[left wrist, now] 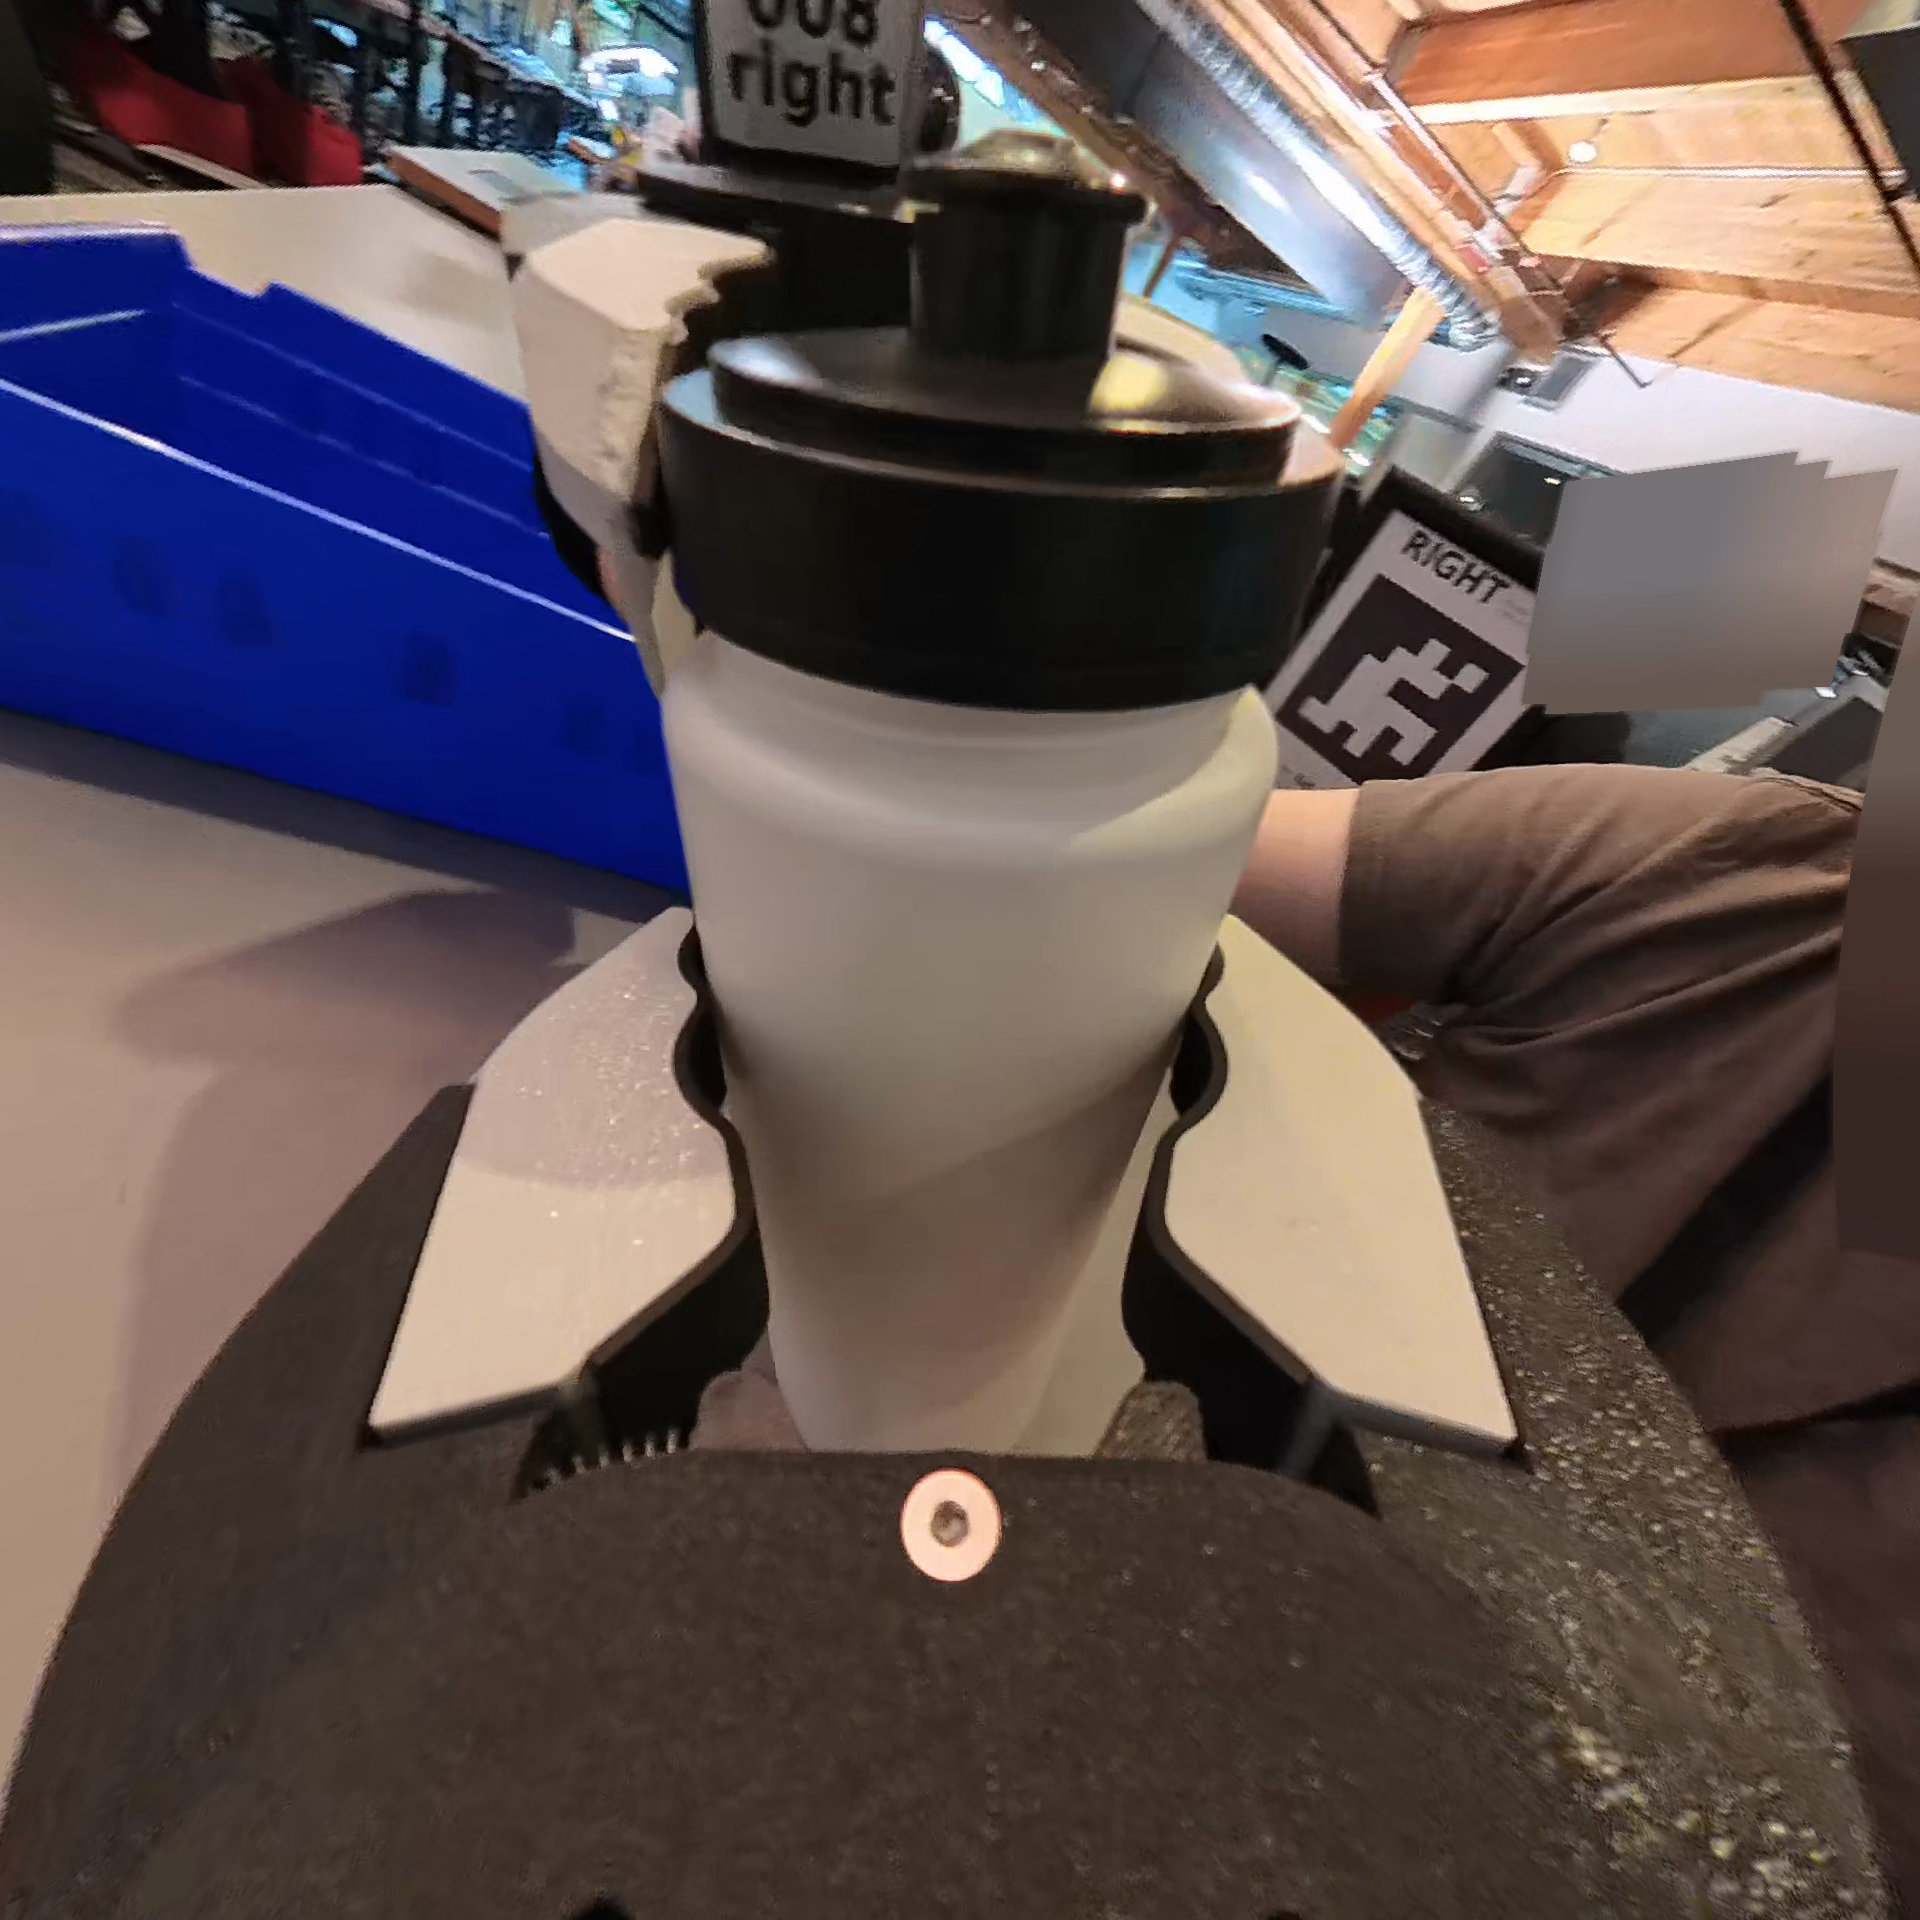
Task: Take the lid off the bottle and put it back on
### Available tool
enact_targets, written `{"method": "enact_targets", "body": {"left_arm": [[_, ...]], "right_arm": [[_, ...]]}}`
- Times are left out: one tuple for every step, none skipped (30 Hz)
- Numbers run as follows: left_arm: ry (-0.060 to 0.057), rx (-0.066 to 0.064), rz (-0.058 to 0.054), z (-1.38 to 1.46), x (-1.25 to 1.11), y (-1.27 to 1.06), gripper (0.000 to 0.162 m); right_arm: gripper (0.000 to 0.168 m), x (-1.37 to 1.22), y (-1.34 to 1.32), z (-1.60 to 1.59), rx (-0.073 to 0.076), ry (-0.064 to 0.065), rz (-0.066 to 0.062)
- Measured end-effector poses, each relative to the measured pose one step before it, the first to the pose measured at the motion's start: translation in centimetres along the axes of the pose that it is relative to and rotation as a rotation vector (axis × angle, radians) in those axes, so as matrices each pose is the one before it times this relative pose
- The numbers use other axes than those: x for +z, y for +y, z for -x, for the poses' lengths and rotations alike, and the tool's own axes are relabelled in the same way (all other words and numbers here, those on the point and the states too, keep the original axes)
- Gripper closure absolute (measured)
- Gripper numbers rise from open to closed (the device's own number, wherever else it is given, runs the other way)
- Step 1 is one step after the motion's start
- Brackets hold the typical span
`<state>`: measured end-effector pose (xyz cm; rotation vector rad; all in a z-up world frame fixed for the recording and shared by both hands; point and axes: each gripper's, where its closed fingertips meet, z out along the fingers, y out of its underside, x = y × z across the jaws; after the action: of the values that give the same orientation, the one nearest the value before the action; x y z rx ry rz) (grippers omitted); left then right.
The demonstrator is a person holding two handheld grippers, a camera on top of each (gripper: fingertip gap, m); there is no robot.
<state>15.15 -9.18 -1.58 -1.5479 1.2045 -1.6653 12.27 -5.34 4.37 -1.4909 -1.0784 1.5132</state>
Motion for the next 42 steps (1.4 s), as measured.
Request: {"method": "enact_targets", "body": {"left_arm": [[-0.0375,-0.0036,0.0028,0.553,-0.124,-0.004,0.076],[-0.0445,0.0023,0.0058,0.641,-0.106,0.055,0.076],[-0.0443,0.001,0.0067,0.628,-0.084,0.099,0.076],[-0.0232,-0.0116,-0.0093,0.294,-0.061,-0.16,0.076],[-0.0265,-0.0069,-0.0048,0.294,-0.027,-0.097,0.076],[-0.019,-0.0086,-0.0034,0.182,-0.013,-0.069,0.076],[-0.0143,-0.0077,0.0019,0.098,-0.022,-0.013,0.076],[-0.0166,-0.0072,0.0019,0.14,-0.023,-0.018,0.076],[-0.0213,-0.0119,-0.001,0.2,-0.036,-0.078,0.076],[-0.0168,-0.0001,0.0045,0.104,-0.016,-0.023,0.076],[-0.0192,0.0103,0.0026,0.101,-0.035,-0.039,0.076],[-0.0236,0.0091,-0.002,0.169,-0.054,-0.089,0.076],[-0.0183,0.0054,-0.0011,0.116,-0.025,-0.063,0.076],[-0.0135,0.0013,-0.0012,0.083,-0.013,-0.039,0.076],[-0.0181,0.0003,-0.005,0.13,-0.004,-0.058,0.076],[-0.0177,-0.0003,-0.0035,0.103,0.009,-0.048,0.076],[-0.0142,-0.0004,0.001,0.04,0.01,-0.014,0.076],[-0.016,0.0057,0.0006,0.065,-0.008,-0.018,0.076],[-0.0192,0.0118,-0.0009,0.088,-0.009,-0.052,0.076],[-0.0166,0.01,0.0045,0.05,-0.01,-0.001,0.076],[-0.0113,0.0148,0.0069,0.01,-0.024,0.016,0.076],[-0.0066,0.0211,0.0017,0.018,-0.012,0.009,0.076],[-0.0016,0.0164,-0.0053,0.057,-0.011,-0.046,0.076],[0.0,0.0174,-0.0086,0.089,-0.003,-0.069,0.076],[-0.0012,0.0233,-0.0053,0.089,-0.004,-0.048,0.076],[-0.0034,0.0268,-0.0076,0.163,-0.034,-0.075,0.076],[-0.0058,0.0282,-0.0072,0.202,-0.056,-0.057,0.076],[-0.003,0.0309,-0.0076,0.164,-0.064,-0.035,0.076],[0.003,0.0384,-0.0113,0.058,-0.047,-0.036,0.076],[0.0044,0.0391,-0.0067,-0.003,-0.031,0.054,0.076],[0.0076,0.0374,0.0,-0.092,0.029,0.133,0.076],[0.0136,0.0348,-0.0022,-0.248,0.052,0.081,0.076],[0.0119,0.0333,-0.0039,-0.274,0.096,0.065,0.076],[0.0094,0.0261,-0.0082,-0.273,0.112,-0.01,0.076],[0.0084,0.0104,-0.0091,-0.218,0.088,-0.057,0.076],[0.0055,0.0003,-0.0047,-0.114,0.074,-0.028,0.076],[0.0104,-0.0013,-0.0053,-0.14,0.027,-0.016,0.076],[0.0135,-0.0017,-0.0085,-0.156,-0.001,-0.018,0.076],[0.0095,-0.0033,-0.0155,-0.142,-0.005,-0.15,0.072],[-0.0027,-0.0047,-0.0169,0.007,-0.015,-0.228,0.067],[-0.0047,0.0008,-0.0171,-0.008,-0.051,-0.285,0.064],[-0.0008,0.0027,-0.0161,-0.077,-0.054,-0.294,0.066]], "right_arm": [[0.099,0.018,0.055,-0.488,-0.0009,0.032,-0.002],[0.099,0.024,0.101,-0.494,-0.0065,0.0349,0.0029],[0.099,0.028,0.029,-0.413,-0.002,0.0332,-0.0019],[0.099,0.052,-0.108,-0.293,0.0067,0.0276,-0.0107],[0.099,0.061,-0.073,-0.235,0.0072,0.0246,-0.0093],[0.099,0.065,-0.055,-0.144,0.0039,0.0202,-0.0078],[0.099,0.046,-0.02,-0.127,0.0064,0.0206,-0.0027],[0.099,0.027,-0.021,-0.179,0.0077,0.0269,-0.001],[0.099,0.021,-0.043,-0.137,0.0018,0.0291,-0.0022],[0.099,0.032,-0.036,-0.034,-0.0043,0.0231,-0.002],[0.099,0.011,-0.052,-0.011,-0.0056,0.0231,-0.0026],[0.099,0.016,-0.072,-0.04,-0.0056,0.0271,-0.0038],[0.099,0.027,-0.043,-0.027,-0.0062,0.0293,-0.0043],[0.099,0.022,-0.038,-0.05,-0.0052,0.0318,-0.0055],[0.099,0.013,-0.046,-0.075,-0.0037,0.0325,-0.0078],[0.099,0.013,-0.016,-0.032,-0.0019,0.0296,-0.0075],[0.099,-0.013,-0.02,-0.004,-0.0036,0.0265,-0.0053],[0.099,-0.027,-0.043,0.019,-0.011,0.0249,-0.005],[0.099,-0.035,-0.056,0.045,-0.0183,0.0219,-0.0049],[0.099,-0.012,-0.042,0.112,-0.0175,0.0142,-0.0018],[0.099,-0.006,-0.025,0.14,-0.0142,0.0039,0.0016],[0.099,-0.012,-0.032,0.11,-0.0134,-0.0014,0.0036],[0.099,0.003,-0.039,0.069,-0.0173,-0.0043,0.0035],[0.099,0.022,-0.047,0.086,-0.0288,-0.0114,0.0049],[0.099,-0.01,-0.014,0.128,-0.0379,-0.0195,0.0144],[0.097,-0.067,-0.061,0.261,-0.0403,-0.033,0.0198],[0.087,-0.182,-0.215,0.445,-0.043,-0.0479,0.0127],[0.083,-0.346,-0.21,0.424,-0.0468,-0.0478,0.009],[0.083,-0.42,-0.118,0.153,-0.0455,-0.0283,0.006],[0.083,-0.402,-0.06,-0.119,-0.0385,-0.0081,-0.0012],[0.082,-0.288,-0.027,-0.098,-0.0299,-0.0085,-0.0078],[0.083,-0.136,0.052,0.011,-0.0184,-0.0143,-0.0066],[0.083,-0.007,0.156,0.059,-0.0087,-0.0148,-0.001],[0.083,0.086,0.147,0.11,-0.0041,-0.0153,0.0005],[0.084,0.152,0.075,0.273,-0.004,-0.021,-0.0033],[0.086,0.155,0.026,0.468,-0.0021,-0.0304,-0.0027],[0.091,0.176,0.096,0.493,0.0009,-0.031,0.0062],[0.097,0.159,0.193,0.203,0.001,-0.0104,0.0151],[0.1,0.102,0.119,-0.097,-0.0038,0.0122,0.0109],[0.1,0.057,-0.003,-0.037,-0.0023,0.0083,0.0004],[0.1,0.046,-0.001,0.087,0.0069,-0.004,0.0007],[0.1,0.027,0.007,0.021,0.0053,-0.0015,0.001]]}}
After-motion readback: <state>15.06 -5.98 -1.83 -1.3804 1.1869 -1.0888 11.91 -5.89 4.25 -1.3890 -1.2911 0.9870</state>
